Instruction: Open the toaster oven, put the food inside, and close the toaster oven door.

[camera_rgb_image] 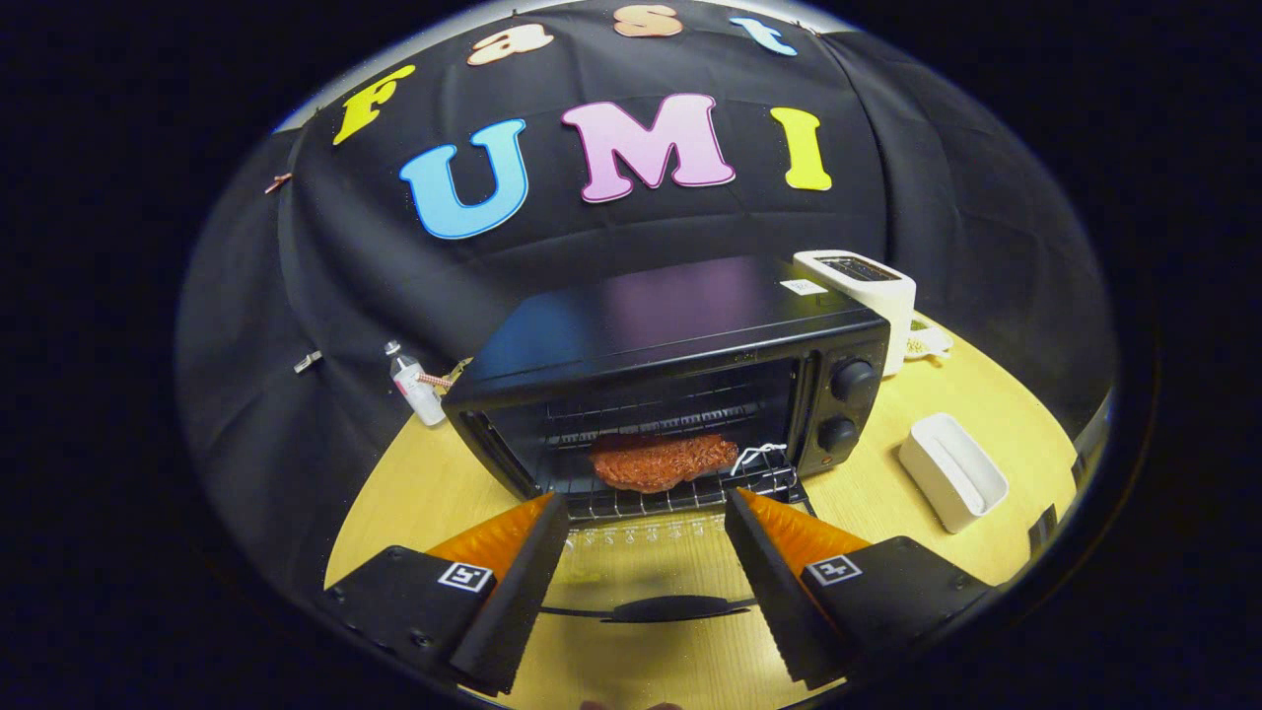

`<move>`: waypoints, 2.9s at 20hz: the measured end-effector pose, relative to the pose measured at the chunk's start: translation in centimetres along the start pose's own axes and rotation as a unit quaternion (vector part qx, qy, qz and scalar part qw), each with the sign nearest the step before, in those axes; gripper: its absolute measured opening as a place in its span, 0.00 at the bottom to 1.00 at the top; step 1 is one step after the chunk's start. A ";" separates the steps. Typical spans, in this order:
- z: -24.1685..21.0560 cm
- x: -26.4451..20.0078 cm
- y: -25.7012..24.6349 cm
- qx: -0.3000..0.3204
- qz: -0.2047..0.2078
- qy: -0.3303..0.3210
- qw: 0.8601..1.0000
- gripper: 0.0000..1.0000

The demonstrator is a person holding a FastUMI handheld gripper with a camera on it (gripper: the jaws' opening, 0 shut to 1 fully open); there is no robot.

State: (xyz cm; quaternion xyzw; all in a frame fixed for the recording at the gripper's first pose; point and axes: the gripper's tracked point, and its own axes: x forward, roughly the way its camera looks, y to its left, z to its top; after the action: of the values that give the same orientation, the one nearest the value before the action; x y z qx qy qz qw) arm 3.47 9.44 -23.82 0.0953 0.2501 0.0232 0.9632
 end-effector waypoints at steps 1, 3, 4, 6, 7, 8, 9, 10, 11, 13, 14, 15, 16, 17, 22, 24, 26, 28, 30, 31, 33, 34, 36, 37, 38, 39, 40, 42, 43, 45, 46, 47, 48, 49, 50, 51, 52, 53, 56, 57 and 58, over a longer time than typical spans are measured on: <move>-1.0 -0.6 -0.3 -0.005 -0.009 0.003 1.000 0.99; -5.1 -2.2 -1.0 -0.012 -0.027 0.032 0.999 0.99; -7.5 -2.8 -1.1 -0.016 -0.030 0.054 0.998 0.99; -10.8 -2.2 -1.7 -0.032 -0.032 0.086 0.995 0.99; -11.9 -2.3 -2.0 -0.040 -0.033 0.097 0.994 0.99; -13.0 -2.3 -2.3 -0.043 -0.036 0.107 0.993 0.99; -13.8 -1.9 -2.4 -0.042 -0.035 0.116 0.992 0.99; -14.4 -1.6 -2.4 -0.041 -0.033 0.122 0.991 0.99; -14.9 -1.0 -2.5 -0.042 -0.033 0.126 0.991 0.99; -15.6 0.1 -2.5 -0.041 -0.030 0.133 0.990 0.99; -15.9 0.8 -2.3 -0.039 -0.027 0.135 0.990 0.99; -16.1 1.2 -2.3 -0.039 -0.026 0.137 0.990 0.99; -15.5 1.7 -2.3 -0.040 -0.027 0.125 0.991 0.99; -15.6 1.9 -2.1 -0.043 -0.026 0.136 0.989 0.99; -14.8 1.6 -2.0 -0.037 -0.016 0.126 0.991 0.99; -14.1 1.0 -1.9 -0.030 -0.012 0.112 0.993 0.99; -13.1 0.2 -1.7 -0.016 -0.010 0.095 0.995 0.99; -12.0 -0.3 -1.5 -0.001 -0.007 0.078 0.997 0.99; -11.0 -0.9 -1.3 -0.001 -0.005 0.061 0.998 0.99; -10.5 -1.2 -1.2 -0.009 -0.005 0.055 0.998 0.98; -9.6 -1.6 -1.1 -0.024 -0.004 0.045 0.999 0.97; -9.1 -1.6 -1.0 -0.028 -0.002 0.040 0.999 0.97; -7.5 -1.9 -0.6 -0.028 0.004 0.025 0.999 0.97; -6.6 -2.0 -0.5 -0.025 0.007 0.017 1.000 0.97; -5.8 -1.9 -0.4 -0.022 0.009 0.008 1.000 0.97; -5.0 -1.8 -0.3 -0.019 0.011 0.002 1.000 0.96; -4.1 -1.6 -0.2 -0.016 0.013 -0.007 1.000 0.96; -3.6 -1.2 -0.3 -0.010 0.012 -0.006 1.000 0.95; -3.3 -1.0 -0.3 -0.008 0.012 -0.004 1.000 0.97; -2.4 -0.8 -0.2 -0.004 0.013 -0.010 1.000 0.99; -1.9 -0.4 -0.3 -0.002 0.012 -0.015 1.000 0.99; -1.4 -0.1 -0.5 -0.001 0.010 -0.017 1.000 0.99; -1.2 0.1 -0.8 0.000 0.009 -0.017 1.000 0.99; -0.9 0.2 -1.0 -0.001 0.007 -0.020 1.000 0.99; -0.5 0.0 -1.4 -0.003 0.003 -0.024 1.000 0.99; -0.1 -0.1 -1.7 -0.004 0.000 -0.028 1.000 0.99; 0.2 -0.4 -1.9 -0.005 -0.001 -0.031 0.999 0.99; 0.7 -0.7 -2.0 -0.007 0.000 -0.035 0.999 0.99; 3.3 -2.6 -3.4 -0.029 -0.009 -0.058 0.998 0.99; 4.8 -3.6 -4.1 -0.037 -0.015 -0.072 0.997 0.99; 6.2 -4.6 -4.6 -0.042 -0.015 -0.085 0.995 0.99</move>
State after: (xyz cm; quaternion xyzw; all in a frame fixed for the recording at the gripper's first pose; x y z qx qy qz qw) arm 2.50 3.43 -17.21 0.0525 0.1671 0.0107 0.9845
